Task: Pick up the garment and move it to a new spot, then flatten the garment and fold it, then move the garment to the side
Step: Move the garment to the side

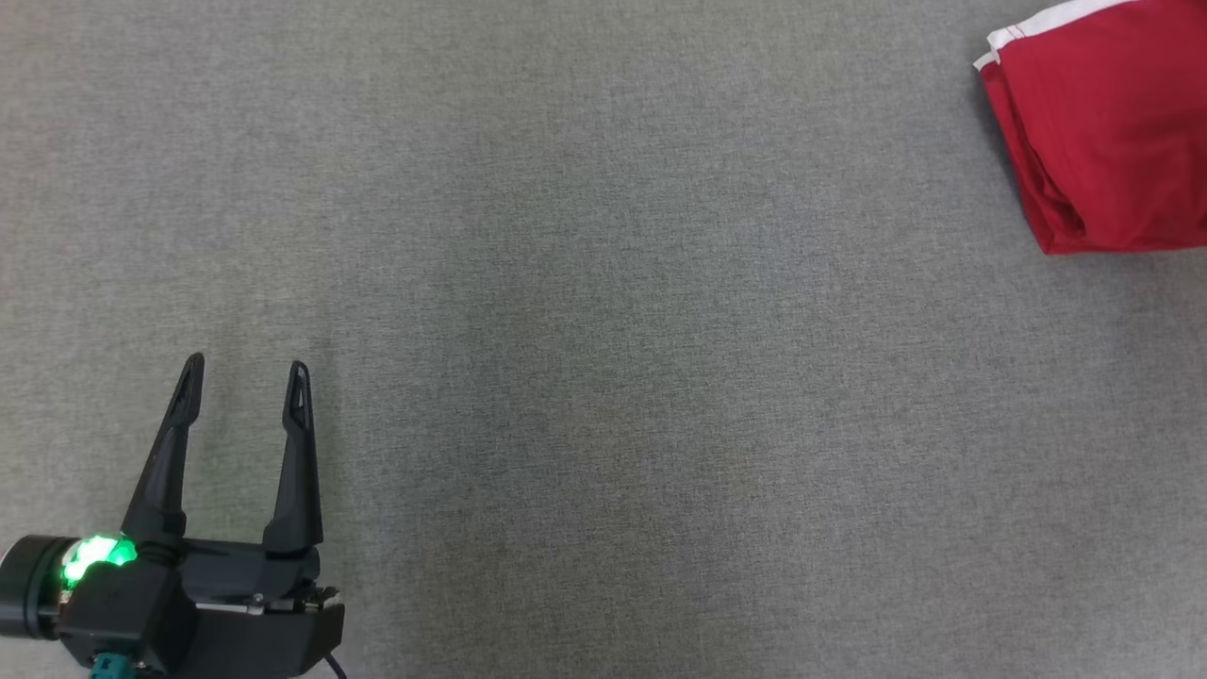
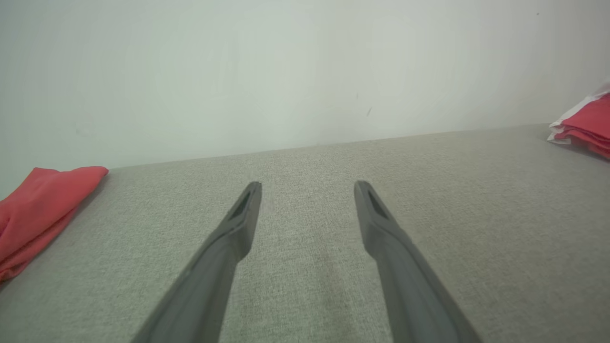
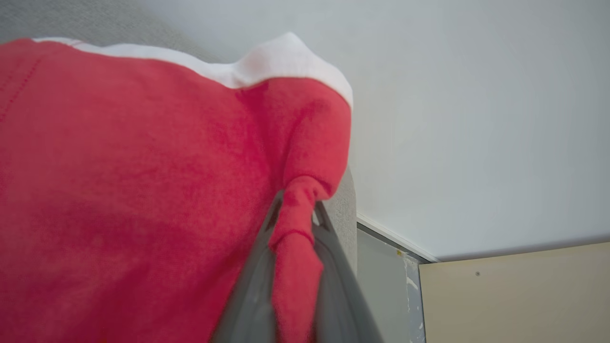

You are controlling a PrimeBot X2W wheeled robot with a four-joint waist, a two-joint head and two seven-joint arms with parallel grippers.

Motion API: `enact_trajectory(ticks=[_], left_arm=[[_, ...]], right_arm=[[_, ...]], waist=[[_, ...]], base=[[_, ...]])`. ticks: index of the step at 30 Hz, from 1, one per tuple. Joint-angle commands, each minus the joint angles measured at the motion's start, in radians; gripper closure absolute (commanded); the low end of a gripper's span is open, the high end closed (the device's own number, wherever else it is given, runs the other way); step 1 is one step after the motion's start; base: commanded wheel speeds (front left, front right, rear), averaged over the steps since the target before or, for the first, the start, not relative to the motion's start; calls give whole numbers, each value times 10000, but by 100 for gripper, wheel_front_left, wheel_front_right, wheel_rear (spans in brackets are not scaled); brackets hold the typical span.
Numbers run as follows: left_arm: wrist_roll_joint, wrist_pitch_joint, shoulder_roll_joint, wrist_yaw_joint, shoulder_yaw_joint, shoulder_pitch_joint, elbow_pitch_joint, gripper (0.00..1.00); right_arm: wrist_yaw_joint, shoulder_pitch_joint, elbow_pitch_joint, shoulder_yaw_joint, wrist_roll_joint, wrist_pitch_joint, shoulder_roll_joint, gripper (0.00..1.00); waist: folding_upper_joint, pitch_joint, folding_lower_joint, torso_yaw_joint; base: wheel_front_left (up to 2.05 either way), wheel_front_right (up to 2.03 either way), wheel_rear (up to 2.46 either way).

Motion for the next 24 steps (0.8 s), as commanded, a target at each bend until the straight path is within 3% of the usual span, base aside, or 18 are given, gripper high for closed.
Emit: enact_trajectory(ticks=[1, 11, 12, 13, 14, 24], left_arm=[[75, -28, 33, 18, 41, -80, -43, 0], [127, -28, -13, 18, 124, -132, -187, 0], [125, -28, -11, 18, 140, -127, -189, 0], [119, -28, -3, 18, 162, -123, -182, 0], [120, -28, 0, 18, 180, -115, -179, 0], [160, -28, -178, 18, 257, 69, 55, 0]], right_arm=[[-19, -136, 30, 64, 132, -12, -49, 100], [-19, -418, 298, 174, 347, -11, -129, 100], [-19, -432, 325, 176, 341, -55, -128, 69], [-19, -459, 332, 163, 317, -159, -148, 19], [-19, -486, 360, 133, 320, -244, -166, 0], [-19, -343, 638, -156, 475, -693, -3, 0]], waist=[[-2, 91, -1, -92], [-2, 234, -1, -168], [-2, 246, -1, -172], [-2, 254, -1, -180], [-2, 266, -1, -187], [-2, -226, -1, -194]], base=[[0, 0, 0], [0, 0, 0], [0, 0, 0], [0, 0, 0], [0, 0, 0], [0, 0, 0]])
